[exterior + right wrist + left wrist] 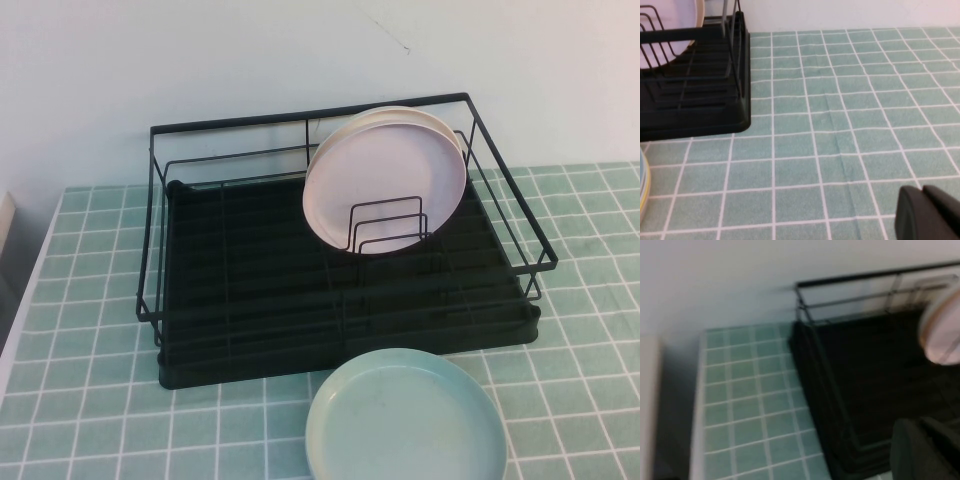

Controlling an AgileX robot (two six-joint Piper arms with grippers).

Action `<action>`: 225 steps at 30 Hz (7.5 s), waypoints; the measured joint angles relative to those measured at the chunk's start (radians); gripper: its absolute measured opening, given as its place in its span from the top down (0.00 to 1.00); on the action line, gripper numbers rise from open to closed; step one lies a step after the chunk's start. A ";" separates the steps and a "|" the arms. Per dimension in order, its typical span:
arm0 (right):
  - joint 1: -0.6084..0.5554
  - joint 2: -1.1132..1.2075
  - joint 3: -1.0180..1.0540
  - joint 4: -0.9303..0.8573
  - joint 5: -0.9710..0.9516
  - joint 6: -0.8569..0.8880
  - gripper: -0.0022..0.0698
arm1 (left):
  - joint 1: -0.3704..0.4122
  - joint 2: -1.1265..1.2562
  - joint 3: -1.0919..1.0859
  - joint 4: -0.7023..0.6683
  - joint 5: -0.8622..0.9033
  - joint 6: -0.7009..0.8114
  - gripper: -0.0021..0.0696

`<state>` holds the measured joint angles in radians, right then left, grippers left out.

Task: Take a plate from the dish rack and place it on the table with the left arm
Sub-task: Grasp the plate from the shelf, then place the plate from the table

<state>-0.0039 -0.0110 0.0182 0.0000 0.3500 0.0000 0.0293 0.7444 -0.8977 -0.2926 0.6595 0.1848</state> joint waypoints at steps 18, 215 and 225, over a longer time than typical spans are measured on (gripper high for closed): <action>0.000 0.000 0.000 0.000 0.002 0.000 0.97 | -0.002 0.518 -0.075 -1.229 0.206 1.255 0.98; 0.000 0.000 0.000 0.000 0.002 0.000 0.97 | -0.380 0.957 -0.080 -0.659 0.178 0.253 0.60; 0.000 0.000 0.000 0.000 0.002 0.000 0.97 | -0.380 0.878 -0.079 -0.742 0.172 0.312 0.50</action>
<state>-0.0039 -0.0110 0.0182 0.0000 0.3518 0.0000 -0.3509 1.6228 -0.9763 -1.0347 0.8311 0.4971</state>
